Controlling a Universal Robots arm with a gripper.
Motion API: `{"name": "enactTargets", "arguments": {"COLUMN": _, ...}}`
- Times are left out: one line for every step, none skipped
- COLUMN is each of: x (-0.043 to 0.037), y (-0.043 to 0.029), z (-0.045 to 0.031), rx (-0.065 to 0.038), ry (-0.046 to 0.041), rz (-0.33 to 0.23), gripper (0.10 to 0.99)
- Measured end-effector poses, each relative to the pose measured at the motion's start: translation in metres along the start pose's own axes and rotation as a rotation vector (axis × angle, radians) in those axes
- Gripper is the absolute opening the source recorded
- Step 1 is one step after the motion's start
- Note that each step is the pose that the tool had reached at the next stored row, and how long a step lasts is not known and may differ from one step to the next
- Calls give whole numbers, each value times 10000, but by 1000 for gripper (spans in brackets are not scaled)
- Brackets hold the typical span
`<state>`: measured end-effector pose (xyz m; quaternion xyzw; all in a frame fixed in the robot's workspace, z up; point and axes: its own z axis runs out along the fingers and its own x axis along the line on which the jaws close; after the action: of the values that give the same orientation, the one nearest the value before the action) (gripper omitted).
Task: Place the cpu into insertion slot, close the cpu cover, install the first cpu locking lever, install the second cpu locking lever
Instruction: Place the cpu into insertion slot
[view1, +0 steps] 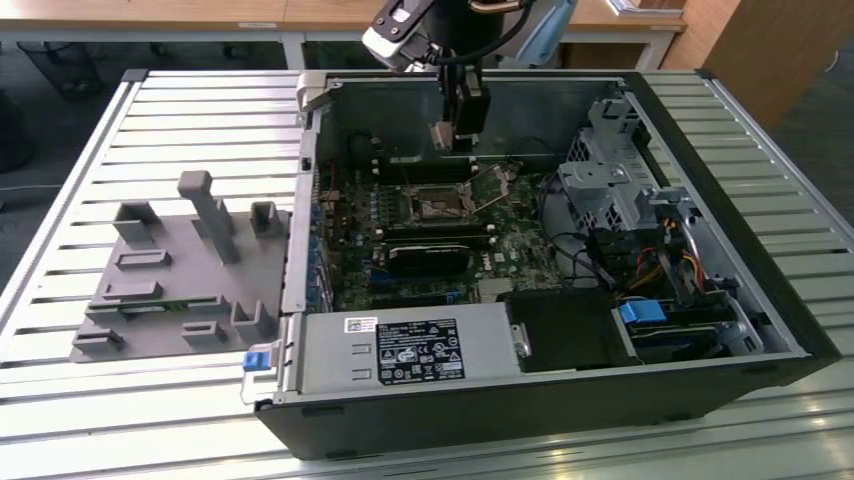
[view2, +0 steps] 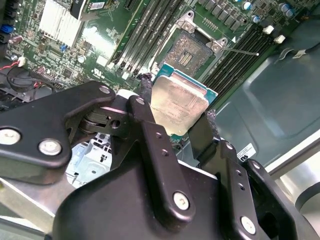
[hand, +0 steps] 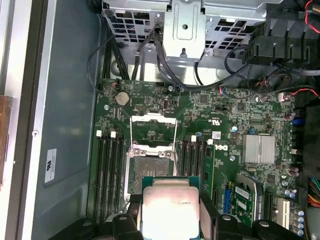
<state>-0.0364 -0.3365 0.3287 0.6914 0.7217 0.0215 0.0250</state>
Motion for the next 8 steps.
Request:
{"name": "enactTargets", "arguments": {"x": 1, "y": 0, "z": 7, "rx": 0, "ry": 0, "rz": 0, "gripper": 541}}
{"name": "enactTargets", "arguments": {"x": 2, "y": -1, "z": 15, "rx": -1, "ry": 1, "rz": 0, "gripper": 541}}
{"name": "enactTargets", "arguments": {"x": 2, "y": -2, "z": 23, "rx": -1, "ry": 2, "rz": 0, "gripper": 541}}
{"name": "enactTargets", "arguments": {"x": 2, "y": -2, "z": 31, "rx": -1, "ry": 1, "rz": 1, "gripper": 541}}
{"name": "enactTargets", "arguments": {"x": 2, "y": -3, "z": 38, "rx": 0, "ry": 0, "rz": 0, "gripper": 541}}
{"name": "enactTargets", "arguments": {"x": 2, "y": -3, "z": 46, "rx": 0, "ry": 1, "rz": 0, "gripper": 541}}
{"name": "enactTargets", "arguments": {"x": 3, "y": -4, "z": 52, "rx": 0, "ry": 1, "rz": 0, "gripper": 541}}
{"name": "enactTargets", "arguments": {"x": 2, "y": -4, "z": 59, "rx": -1, "ry": 1, "rz": 0, "gripper": 541}}
